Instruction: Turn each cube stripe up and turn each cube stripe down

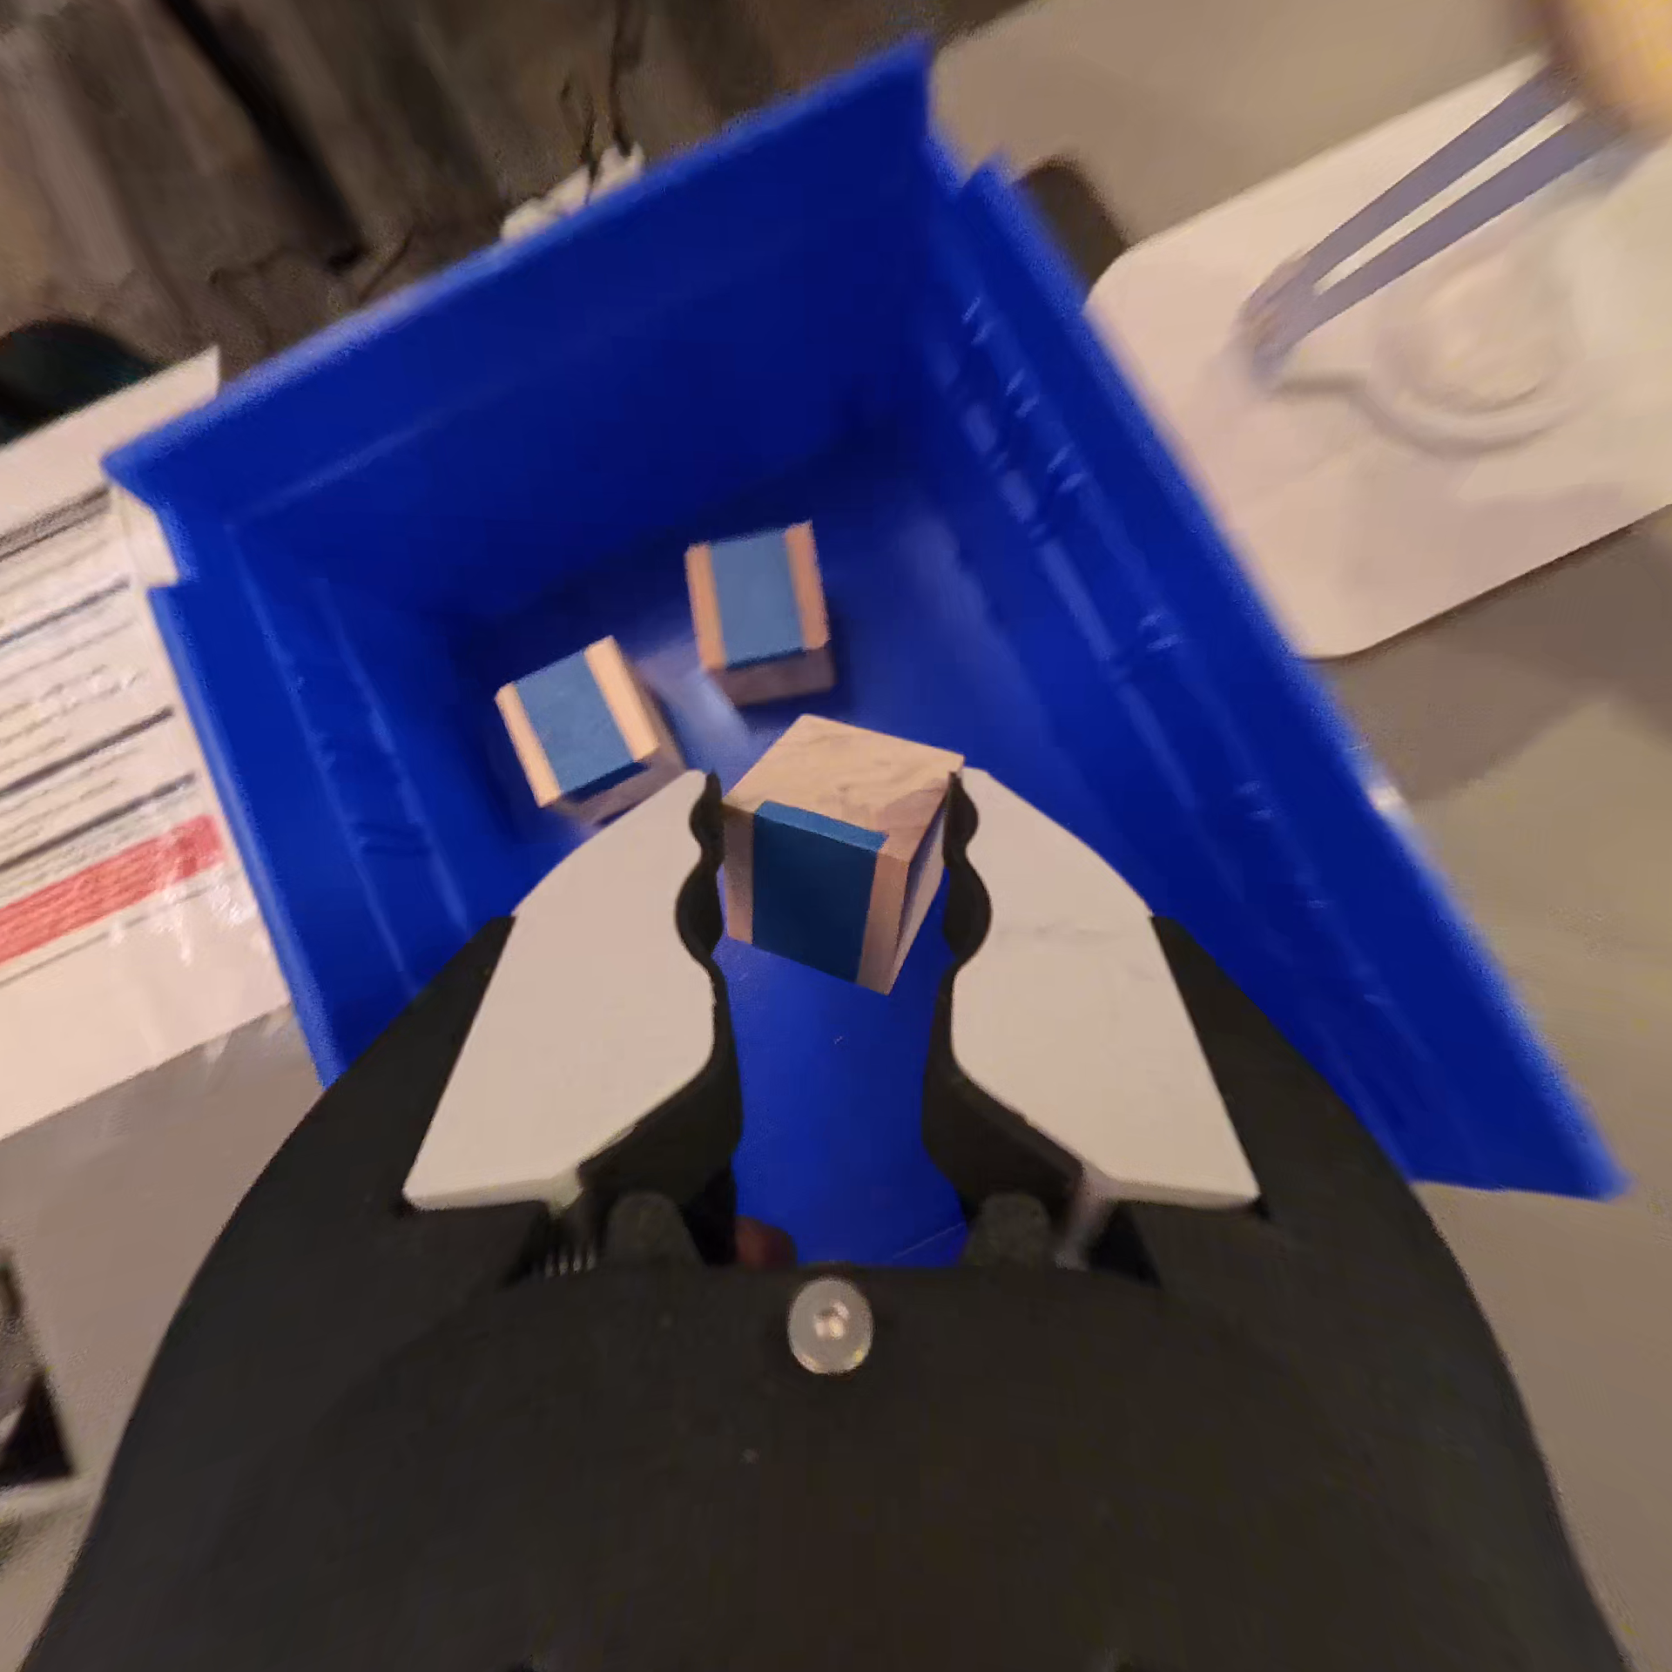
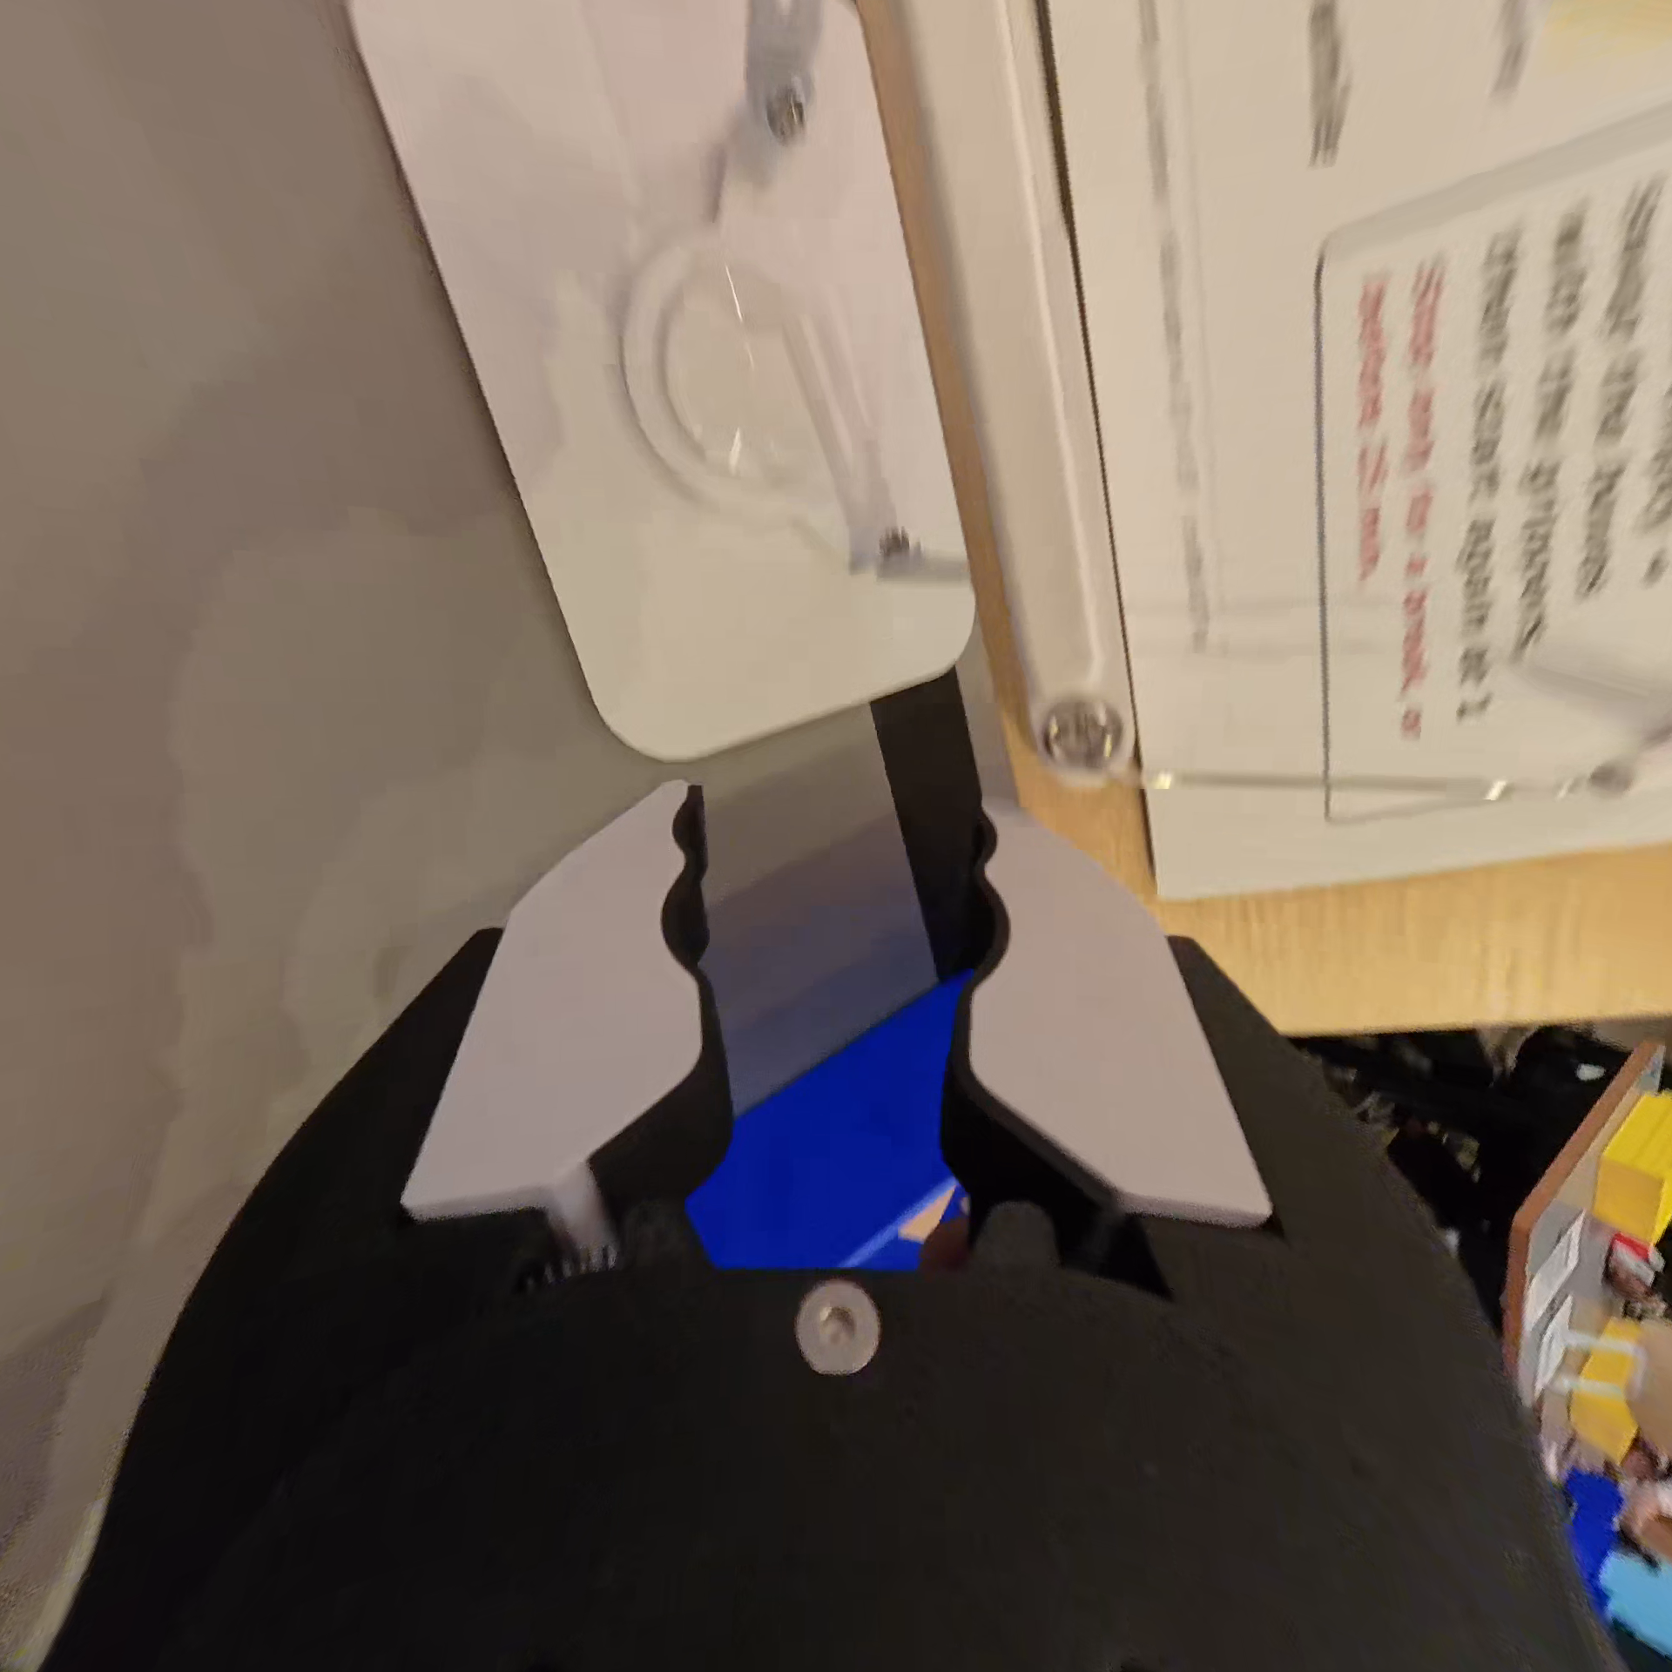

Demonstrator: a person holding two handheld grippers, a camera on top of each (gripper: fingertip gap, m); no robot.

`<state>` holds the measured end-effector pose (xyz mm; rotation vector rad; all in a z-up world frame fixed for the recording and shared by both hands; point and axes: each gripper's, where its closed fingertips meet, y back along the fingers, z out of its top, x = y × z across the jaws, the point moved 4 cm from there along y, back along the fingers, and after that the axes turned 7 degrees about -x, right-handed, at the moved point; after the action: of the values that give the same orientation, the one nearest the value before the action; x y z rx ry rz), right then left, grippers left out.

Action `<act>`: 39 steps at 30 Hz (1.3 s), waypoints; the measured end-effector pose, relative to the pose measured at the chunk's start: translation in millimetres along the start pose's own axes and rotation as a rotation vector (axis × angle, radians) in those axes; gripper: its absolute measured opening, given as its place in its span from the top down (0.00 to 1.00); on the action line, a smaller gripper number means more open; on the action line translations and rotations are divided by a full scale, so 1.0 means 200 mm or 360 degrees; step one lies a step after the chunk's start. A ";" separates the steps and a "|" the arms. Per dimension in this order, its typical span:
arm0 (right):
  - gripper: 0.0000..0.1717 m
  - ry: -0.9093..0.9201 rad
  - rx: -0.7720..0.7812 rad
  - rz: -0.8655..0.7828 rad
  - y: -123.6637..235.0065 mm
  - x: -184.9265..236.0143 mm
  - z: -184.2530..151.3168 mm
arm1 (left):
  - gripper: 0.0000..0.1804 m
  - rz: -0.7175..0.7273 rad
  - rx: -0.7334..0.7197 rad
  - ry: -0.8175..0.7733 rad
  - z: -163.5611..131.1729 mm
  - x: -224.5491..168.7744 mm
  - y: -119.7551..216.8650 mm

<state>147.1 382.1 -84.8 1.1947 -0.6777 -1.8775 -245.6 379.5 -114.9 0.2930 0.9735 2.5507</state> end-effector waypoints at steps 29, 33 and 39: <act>0.63 0.0186 -0.0507 0.0027 0.08 0.20 0.37 | 0.74 -0.0849 -0.0613 -0.0064 0.33 -0.53 0.22; 0.62 0.0127 -0.0662 0.0121 0.10 0.24 0.44 | 0.75 -0.0939 -0.0675 -0.0120 0.36 -0.61 0.27; 0.61 0.0060 -0.0891 0.0178 0.10 0.33 0.57 | 0.75 -0.1135 -0.0793 -0.0165 0.39 -0.77 0.30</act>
<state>35.4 318.8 -54.0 0.8074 -0.1668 -1.7803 -97.9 318.5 -25.6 -0.0643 0.2887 1.9903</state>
